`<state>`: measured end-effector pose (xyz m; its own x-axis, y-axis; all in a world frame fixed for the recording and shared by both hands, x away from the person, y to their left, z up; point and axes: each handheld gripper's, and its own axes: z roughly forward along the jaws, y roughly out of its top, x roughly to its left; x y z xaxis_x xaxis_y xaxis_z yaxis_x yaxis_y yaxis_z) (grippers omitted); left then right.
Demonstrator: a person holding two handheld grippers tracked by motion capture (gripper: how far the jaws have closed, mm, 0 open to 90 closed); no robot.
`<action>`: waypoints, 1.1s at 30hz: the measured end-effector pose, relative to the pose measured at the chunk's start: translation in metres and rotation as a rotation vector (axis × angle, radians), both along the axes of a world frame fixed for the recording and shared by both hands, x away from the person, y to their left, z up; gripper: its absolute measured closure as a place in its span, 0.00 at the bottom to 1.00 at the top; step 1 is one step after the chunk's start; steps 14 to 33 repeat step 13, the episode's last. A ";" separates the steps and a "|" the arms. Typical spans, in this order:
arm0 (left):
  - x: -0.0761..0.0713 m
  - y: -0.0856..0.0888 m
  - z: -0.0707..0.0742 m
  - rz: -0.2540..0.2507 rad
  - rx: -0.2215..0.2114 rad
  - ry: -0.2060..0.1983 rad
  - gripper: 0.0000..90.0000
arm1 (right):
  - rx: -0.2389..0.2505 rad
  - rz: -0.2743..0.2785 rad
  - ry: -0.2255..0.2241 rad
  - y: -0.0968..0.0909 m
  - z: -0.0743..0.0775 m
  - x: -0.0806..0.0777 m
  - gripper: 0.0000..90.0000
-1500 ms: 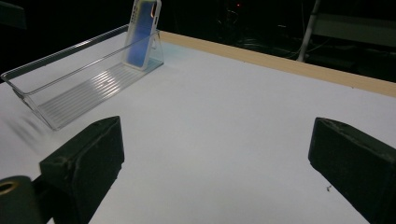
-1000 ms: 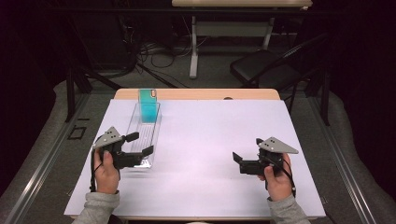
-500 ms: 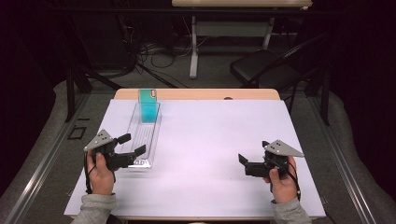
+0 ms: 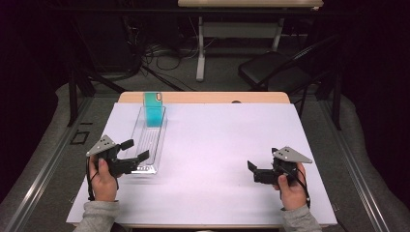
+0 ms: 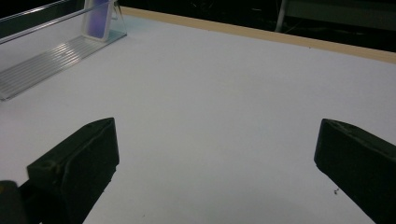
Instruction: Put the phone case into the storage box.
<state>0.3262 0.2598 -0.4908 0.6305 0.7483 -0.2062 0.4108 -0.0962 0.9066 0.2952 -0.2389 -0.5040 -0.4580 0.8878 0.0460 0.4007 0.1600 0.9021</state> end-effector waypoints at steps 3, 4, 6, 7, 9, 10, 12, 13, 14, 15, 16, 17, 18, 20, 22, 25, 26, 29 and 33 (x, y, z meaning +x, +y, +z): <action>0.000 0.000 -0.001 0.007 -0.005 0.004 0.17 | -0.002 0.003 0.000 0.000 -0.001 0.000 0.00; 0.000 0.000 -0.001 0.009 -0.005 0.005 0.17 | 0.000 0.000 0.000 0.000 -0.001 0.000 0.00; 0.001 0.001 -0.001 0.010 -0.004 0.006 0.17 | 0.002 -0.002 -0.004 -0.001 -0.002 0.001 0.00; 0.001 0.001 -0.001 0.011 -0.003 0.007 0.17 | 0.001 -0.002 -0.007 -0.001 -0.002 0.001 0.00; 0.001 0.001 -0.001 0.012 -0.004 0.009 0.17 | 0.001 -0.004 0.005 -0.002 -0.002 0.001 0.00; 0.001 0.001 -0.001 0.013 -0.003 0.009 0.17 | 0.002 -0.005 0.004 -0.002 -0.003 0.001 0.00; 0.001 0.001 -0.001 0.013 -0.005 0.008 0.17 | 0.006 -0.005 0.003 -0.002 -0.003 0.002 0.00; 0.001 0.001 -0.001 0.015 -0.007 0.008 0.17 | 0.002 -0.003 0.009 -0.002 -0.003 0.002 0.00; 0.001 0.001 -0.001 0.015 -0.007 0.008 0.17 | 0.002 -0.003 0.009 -0.002 -0.003 0.002 0.00; 0.001 0.001 -0.001 0.015 -0.007 0.008 0.17 | 0.002 -0.003 0.009 -0.002 -0.003 0.002 0.00; 0.001 0.001 -0.001 0.015 -0.007 0.008 0.17 | 0.002 -0.003 0.009 -0.002 -0.003 0.002 0.00; 0.001 0.001 -0.001 0.015 -0.007 0.008 0.17 | 0.002 -0.003 0.009 -0.002 -0.003 0.002 0.00; 0.001 0.001 -0.001 0.015 -0.007 0.008 0.17 | 0.002 -0.003 0.009 -0.002 -0.003 0.002 0.00; 0.001 0.001 -0.001 0.015 -0.007 0.008 0.17 | 0.002 -0.003 0.009 -0.002 -0.003 0.002 0.00; 0.001 0.001 -0.001 0.015 -0.007 0.008 0.17 | 0.002 -0.003 0.009 -0.002 -0.003 0.002 0.00; 0.001 0.001 -0.001 0.015 -0.007 0.008 0.17 | 0.002 -0.003 0.009 -0.002 -0.003 0.002 0.00; 0.001 0.001 -0.001 0.015 -0.007 0.008 0.17 | 0.002 -0.003 0.009 -0.002 -0.003 0.002 0.00; 0.001 0.001 -0.001 0.015 -0.007 0.008 0.17 | 0.002 -0.003 0.009 -0.002 -0.003 0.002 0.00; 0.001 0.001 -0.001 0.015 -0.007 0.008 0.17 | 0.002 -0.003 0.009 -0.002 -0.003 0.002 0.00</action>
